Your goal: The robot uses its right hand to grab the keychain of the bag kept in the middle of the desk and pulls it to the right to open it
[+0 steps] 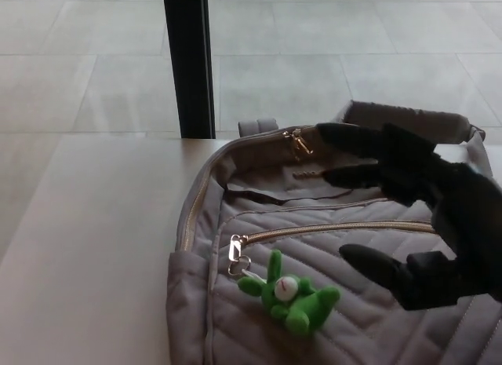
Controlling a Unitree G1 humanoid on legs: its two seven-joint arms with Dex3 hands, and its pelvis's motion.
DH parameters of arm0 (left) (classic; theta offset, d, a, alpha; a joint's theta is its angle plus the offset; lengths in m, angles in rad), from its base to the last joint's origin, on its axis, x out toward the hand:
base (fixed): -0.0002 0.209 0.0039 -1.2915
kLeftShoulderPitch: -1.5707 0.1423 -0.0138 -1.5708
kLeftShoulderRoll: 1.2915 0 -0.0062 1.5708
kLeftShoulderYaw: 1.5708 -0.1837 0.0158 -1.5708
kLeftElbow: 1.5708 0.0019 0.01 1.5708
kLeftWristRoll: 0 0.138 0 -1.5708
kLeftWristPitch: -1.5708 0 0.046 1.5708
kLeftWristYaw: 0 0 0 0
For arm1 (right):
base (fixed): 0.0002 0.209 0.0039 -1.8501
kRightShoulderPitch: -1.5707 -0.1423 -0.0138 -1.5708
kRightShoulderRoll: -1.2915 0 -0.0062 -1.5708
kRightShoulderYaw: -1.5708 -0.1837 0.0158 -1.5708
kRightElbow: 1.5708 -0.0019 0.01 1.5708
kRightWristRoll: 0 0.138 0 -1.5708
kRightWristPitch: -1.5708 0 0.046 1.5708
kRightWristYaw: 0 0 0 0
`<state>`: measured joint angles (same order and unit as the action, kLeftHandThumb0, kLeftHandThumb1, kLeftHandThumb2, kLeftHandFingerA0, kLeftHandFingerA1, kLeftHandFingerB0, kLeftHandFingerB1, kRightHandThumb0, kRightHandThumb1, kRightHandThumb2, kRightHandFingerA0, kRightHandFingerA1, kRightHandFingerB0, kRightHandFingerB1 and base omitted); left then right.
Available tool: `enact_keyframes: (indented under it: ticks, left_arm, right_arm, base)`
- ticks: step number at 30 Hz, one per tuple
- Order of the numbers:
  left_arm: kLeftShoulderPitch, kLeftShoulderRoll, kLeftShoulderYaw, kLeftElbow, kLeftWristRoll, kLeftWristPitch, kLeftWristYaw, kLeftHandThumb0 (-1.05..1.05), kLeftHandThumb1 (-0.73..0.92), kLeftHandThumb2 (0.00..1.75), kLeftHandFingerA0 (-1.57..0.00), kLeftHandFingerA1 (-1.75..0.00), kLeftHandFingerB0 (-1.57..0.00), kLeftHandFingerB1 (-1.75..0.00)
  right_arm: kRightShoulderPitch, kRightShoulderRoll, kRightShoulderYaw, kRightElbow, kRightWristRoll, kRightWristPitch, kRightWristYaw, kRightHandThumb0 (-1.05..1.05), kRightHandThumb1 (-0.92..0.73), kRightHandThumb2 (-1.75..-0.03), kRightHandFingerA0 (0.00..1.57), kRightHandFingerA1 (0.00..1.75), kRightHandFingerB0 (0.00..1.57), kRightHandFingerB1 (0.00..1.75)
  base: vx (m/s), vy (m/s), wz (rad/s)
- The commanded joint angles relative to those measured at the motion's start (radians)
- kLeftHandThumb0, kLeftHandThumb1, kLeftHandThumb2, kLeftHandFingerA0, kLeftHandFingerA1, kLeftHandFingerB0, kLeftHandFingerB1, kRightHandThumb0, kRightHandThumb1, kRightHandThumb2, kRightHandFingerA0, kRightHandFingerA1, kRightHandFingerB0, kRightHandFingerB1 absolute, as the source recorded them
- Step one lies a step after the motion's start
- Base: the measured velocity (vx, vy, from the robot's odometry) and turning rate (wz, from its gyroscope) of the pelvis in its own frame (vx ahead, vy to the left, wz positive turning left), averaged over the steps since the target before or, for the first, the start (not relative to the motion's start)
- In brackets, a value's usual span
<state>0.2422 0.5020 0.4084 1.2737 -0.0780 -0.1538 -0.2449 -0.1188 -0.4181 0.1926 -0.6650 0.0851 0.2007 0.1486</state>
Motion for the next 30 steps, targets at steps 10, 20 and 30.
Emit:
enact_keyframes:
  ticks: [10,20,30]
  left_arm:
    - [0.003,0.016,-0.001,0.006,-0.024,-0.043,-0.022,-0.6,0.6,0.59,-0.41,-0.48,-0.26,-0.31]
    - [0.006,0.02,-0.013,-0.003,-0.018,-0.045,-0.022,-0.61,0.64,0.6,-0.43,-0.49,-0.27,-0.31]
    - [0.004,0.019,-0.016,0.002,-0.016,-0.048,-0.023,-0.6,0.66,0.6,-0.44,-0.47,-0.26,-0.31]
  right_arm:
    - [-0.05,-0.145,0.088,0.023,-0.32,-0.009,0.082,-0.82,-0.76,-0.63,0.47,0.61,0.29,0.36]
    - [-0.049,-0.208,0.193,0.026,-0.462,-0.099,0.104,-0.9,-0.8,-0.64,0.47,0.69,0.31,0.4]
    - [-0.032,-0.211,0.206,0.048,-0.5,-0.162,0.098,-0.9,-0.84,-0.65,0.48,0.73,0.3,0.42]
  base:
    - [0.0,0.0,0.0]
    - [0.0,0.0,0.0]
    - [0.0,0.0,0.0]
